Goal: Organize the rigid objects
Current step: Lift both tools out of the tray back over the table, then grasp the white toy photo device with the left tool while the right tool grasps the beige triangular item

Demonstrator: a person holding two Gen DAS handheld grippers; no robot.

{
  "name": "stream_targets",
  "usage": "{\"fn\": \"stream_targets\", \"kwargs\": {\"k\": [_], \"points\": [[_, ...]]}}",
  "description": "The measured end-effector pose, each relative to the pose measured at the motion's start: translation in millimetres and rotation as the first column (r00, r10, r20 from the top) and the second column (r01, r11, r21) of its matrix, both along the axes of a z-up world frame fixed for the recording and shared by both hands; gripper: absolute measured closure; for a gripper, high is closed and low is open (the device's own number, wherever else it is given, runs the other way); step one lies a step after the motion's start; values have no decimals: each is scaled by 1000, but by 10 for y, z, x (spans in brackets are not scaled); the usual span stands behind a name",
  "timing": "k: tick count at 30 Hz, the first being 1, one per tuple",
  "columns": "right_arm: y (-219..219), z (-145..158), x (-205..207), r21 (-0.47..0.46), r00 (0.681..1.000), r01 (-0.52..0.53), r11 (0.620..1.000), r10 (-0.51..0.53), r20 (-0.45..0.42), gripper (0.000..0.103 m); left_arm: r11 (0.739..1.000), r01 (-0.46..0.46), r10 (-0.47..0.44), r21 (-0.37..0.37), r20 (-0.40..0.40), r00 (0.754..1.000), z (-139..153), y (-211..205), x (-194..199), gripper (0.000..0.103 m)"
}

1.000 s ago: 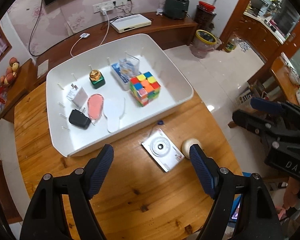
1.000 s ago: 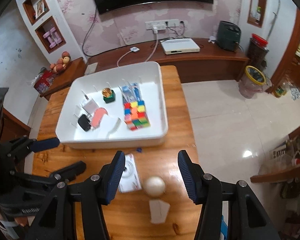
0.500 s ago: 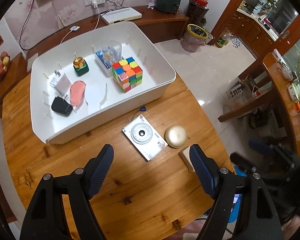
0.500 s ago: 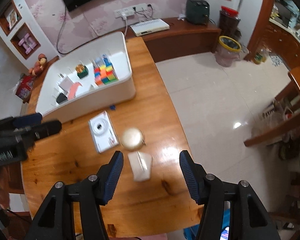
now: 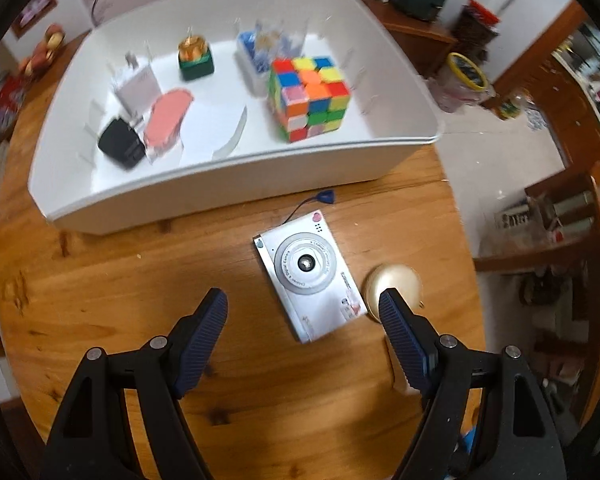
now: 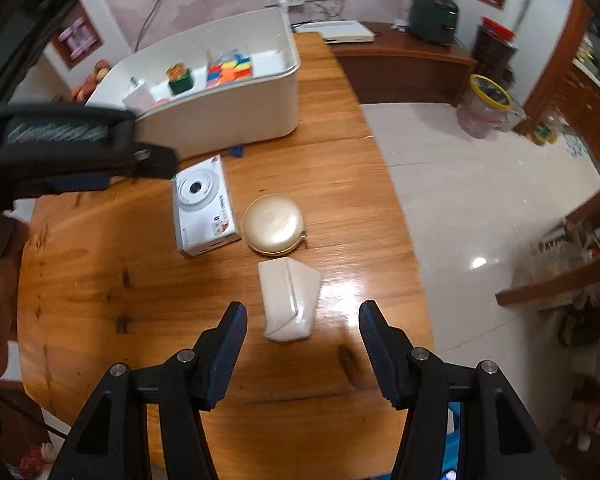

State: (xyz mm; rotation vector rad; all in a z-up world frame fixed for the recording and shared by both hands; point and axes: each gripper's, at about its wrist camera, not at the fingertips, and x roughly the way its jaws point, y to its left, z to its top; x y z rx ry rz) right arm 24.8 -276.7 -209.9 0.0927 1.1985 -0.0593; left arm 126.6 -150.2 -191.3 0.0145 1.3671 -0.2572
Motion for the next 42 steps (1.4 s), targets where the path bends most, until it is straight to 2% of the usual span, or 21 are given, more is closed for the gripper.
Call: {"fn": "stream_targets", "kwargs": {"k": [5,14,24,31,33,36,38,39,42], "points": [[56,-221,103,0,997,-74,997,74,-13,44,996,-90,90,-1,-47,995,-278,-11,103,22],[64,-427,229,-15,989,-141,990,140,-39,44,985,-173,175,25,-87,981,-579,-11,145,22],[24,-497,292,-24,985,-160,987,158,-69,46,983,-172,176,68,-60,983,-604,-14,89,22],[109,-481,272,-54,976,-207,977,202,-86,55,980,-128,140,152,-76,987,-643,-159,63,19],[121,-478,260,-56,974,-212,976,207,-89,56,979,-139,152,150,-80,985,-635,-149,54,19],[126,-474,249,-54,974,-215,975,210,-89,56,980,-138,152,146,-84,985,-629,-119,45,22],[104,-478,257,-51,973,-218,975,213,-91,56,981,-130,141,143,-72,987,-588,-121,34,37],[96,-475,259,-45,972,-222,974,217,-93,56,980,-121,132,156,-66,989,-567,-142,65,39],[89,-472,252,-17,968,-233,972,230,-101,56,983,-117,130,144,-86,988,-575,-80,58,40]]}}
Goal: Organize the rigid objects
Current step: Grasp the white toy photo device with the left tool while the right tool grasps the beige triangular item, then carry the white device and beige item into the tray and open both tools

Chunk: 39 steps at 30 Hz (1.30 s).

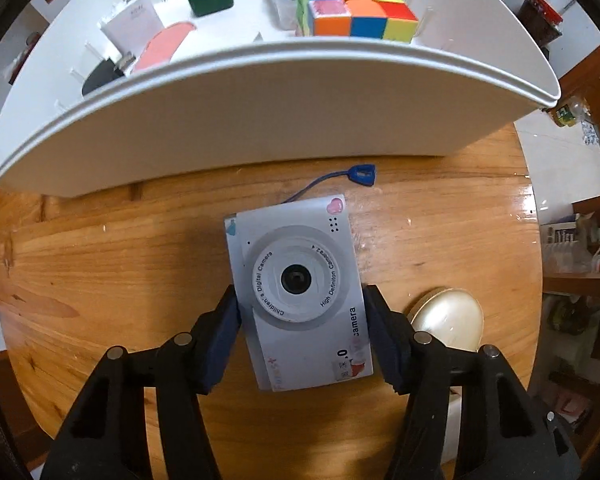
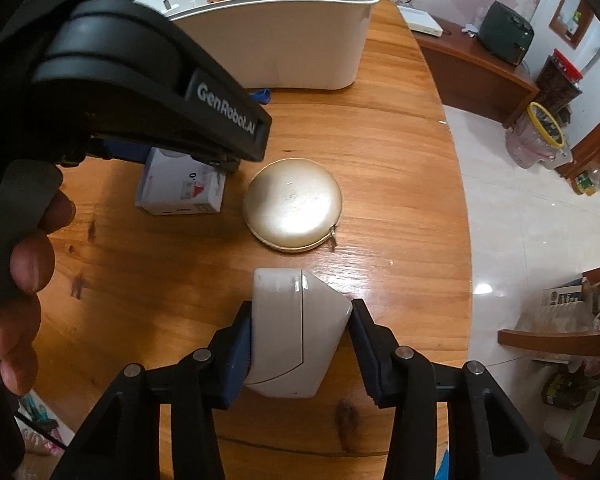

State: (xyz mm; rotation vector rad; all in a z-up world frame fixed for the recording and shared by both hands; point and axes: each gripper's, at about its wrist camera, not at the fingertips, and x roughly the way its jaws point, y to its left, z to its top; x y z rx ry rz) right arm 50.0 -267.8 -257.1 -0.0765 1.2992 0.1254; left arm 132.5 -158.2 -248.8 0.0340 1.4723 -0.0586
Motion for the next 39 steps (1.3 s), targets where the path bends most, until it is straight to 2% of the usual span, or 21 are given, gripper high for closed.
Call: {"fn": "stream_targets", "kwargs": {"k": [9,15,20,24,26,30,35,39], "points": [[59,231,-40,62,998,-58,996,58,12,56,1000,7,-7,-7,-33,999,137,343,-135,40],[17,413,8,147,998,-66,987,66,8,56,998,-32,33,-45,23,999,577,733,-155,40],[-44,706,162,186,995,-89,978,80,57,56,997,-68,71,-43,82,994,1029,1058,-32,40],[-29,1001,376,218,989,-120,968,98,110,56,997,-78,80,-16,147,986,1408,1143,39,40],[-41,1191,519,223,983,-143,964,112,146,56,997,-70,65,18,193,979,1689,1203,76,40],[8,1613,801,216,962,-189,958,137,235,56,996,-53,30,76,277,960,2077,1287,330,40],[78,2044,1216,192,933,-211,959,139,331,56,989,-31,-20,143,341,940,2292,1297,643,40],[135,2264,1517,179,919,-192,965,113,378,56,988,-9,-48,155,359,932,2300,1323,1022,40]]}}
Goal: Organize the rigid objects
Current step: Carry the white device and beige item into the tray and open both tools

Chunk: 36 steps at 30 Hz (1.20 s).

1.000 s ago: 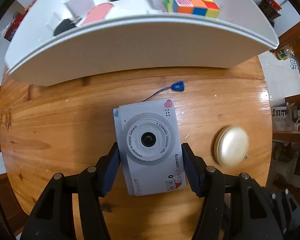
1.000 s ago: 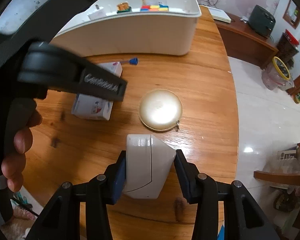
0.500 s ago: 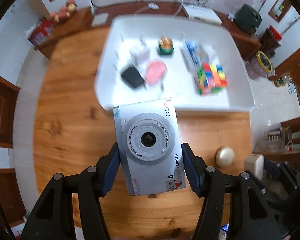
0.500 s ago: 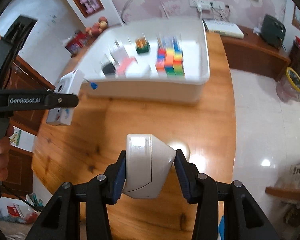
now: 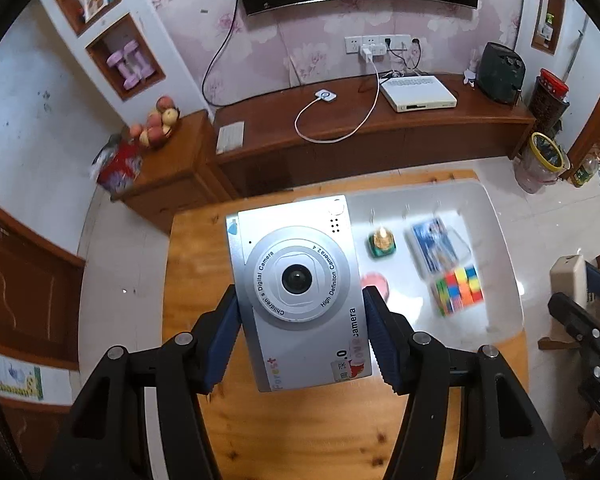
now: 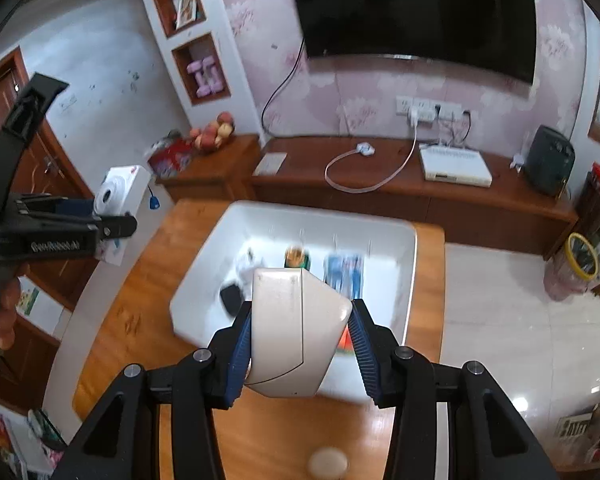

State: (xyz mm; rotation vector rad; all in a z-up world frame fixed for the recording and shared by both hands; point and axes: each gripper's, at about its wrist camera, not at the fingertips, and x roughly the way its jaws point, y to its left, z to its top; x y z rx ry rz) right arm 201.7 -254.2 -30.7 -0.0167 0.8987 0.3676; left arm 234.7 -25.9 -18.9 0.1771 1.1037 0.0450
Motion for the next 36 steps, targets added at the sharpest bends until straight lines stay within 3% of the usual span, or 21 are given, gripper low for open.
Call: {"fn": "stream_targets", "kwargs": {"k": [5,10,16,22,29,31,36], "points": [[131,-52,377,-30,999,54,998,-54,-7,56,999,31,-32,19,10,999,-263,11,534,40],[336,-466,636,-94,994,64,993,-72,-77,56,994,85,-84,67,-11,996,-763,-22,972,40],[567,-1010,795,-161,982,56,985,-83,-171,56,977,186,-179,105,-69,981,-1323,-118,1239,40],[734,-1324,858,-216,975,36,976,-82,-207,56,948,301,-288,106,-123,950,-1645,-211,1257,40],[750,-1562,953,-226,962,42,973,-100,-254,56,938,345,-343,-12,-154,927,-1678,-196,1218,40],[764,-1608,969,-229,959,45,972,-107,-264,56,933,359,-357,-16,-158,921,-1685,-215,1173,40],[790,-1657,984,-238,957,49,970,-114,-265,55,934,345,-356,-88,-209,911,-1767,-193,1103,42]]}}
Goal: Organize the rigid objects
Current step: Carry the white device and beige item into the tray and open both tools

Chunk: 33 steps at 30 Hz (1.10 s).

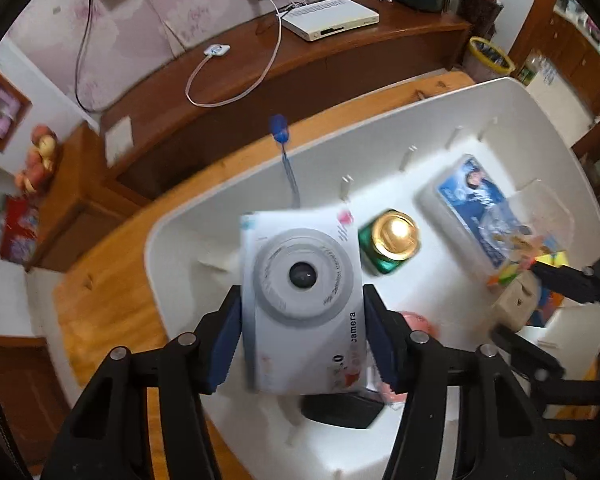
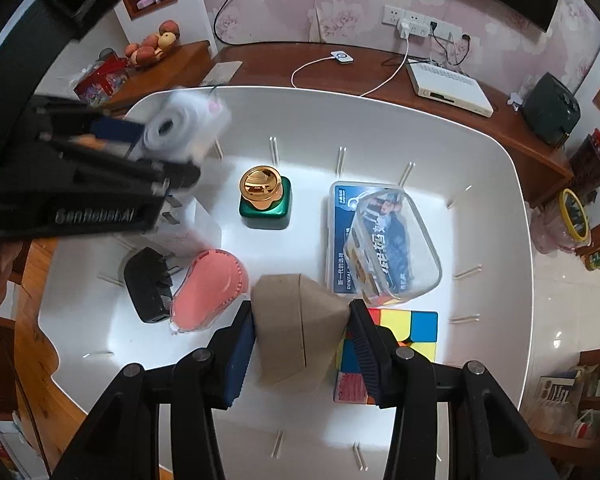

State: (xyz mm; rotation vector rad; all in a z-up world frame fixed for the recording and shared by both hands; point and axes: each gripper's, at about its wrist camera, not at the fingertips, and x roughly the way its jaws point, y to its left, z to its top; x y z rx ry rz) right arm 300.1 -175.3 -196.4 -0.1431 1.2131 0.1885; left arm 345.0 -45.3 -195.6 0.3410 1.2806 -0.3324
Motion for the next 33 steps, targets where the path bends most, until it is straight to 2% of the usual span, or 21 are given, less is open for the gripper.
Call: {"fn": "stream_targets", "kwargs": {"k": [3,5,8,12,17,20,23,33], "points": [[0,-3,1,-10,1000,-3,1000,3,1,54,1000,-10,10,-21,-5,1000,18,8,-46,42],[-14,0,-9,-7,1000,-1,1000,1,-4,44,999,-26,25,-37,-29,999,14,34,-42,42],[-24,27,-36,9,1000,-7,1000,7,-7,41,996,-59,52,-69,-94,994,11,67,-46,41],[-41,50,-105,25,1000,-12,1000,12,-12,41,998,-54,49,-42,-120,992,10,45,-148,27],[-80,106,-221,42,1000,-16,999,17,-12,41,997,-65,61,-33,-104,993,114,59,-315,27],[-118,164,-318,54,1000,-15,998,15,0,41,991,-117,110,-70,-97,989,219,128,-406,26],[-176,230,-411,66,1000,-10,998,9,10,41,981,-158,149,-109,-88,985,331,163,-523,21],[-371,533,-789,109,998,-9,994,3,56,41,954,-230,223,-192,-60,973,689,123,-950,20]]}}
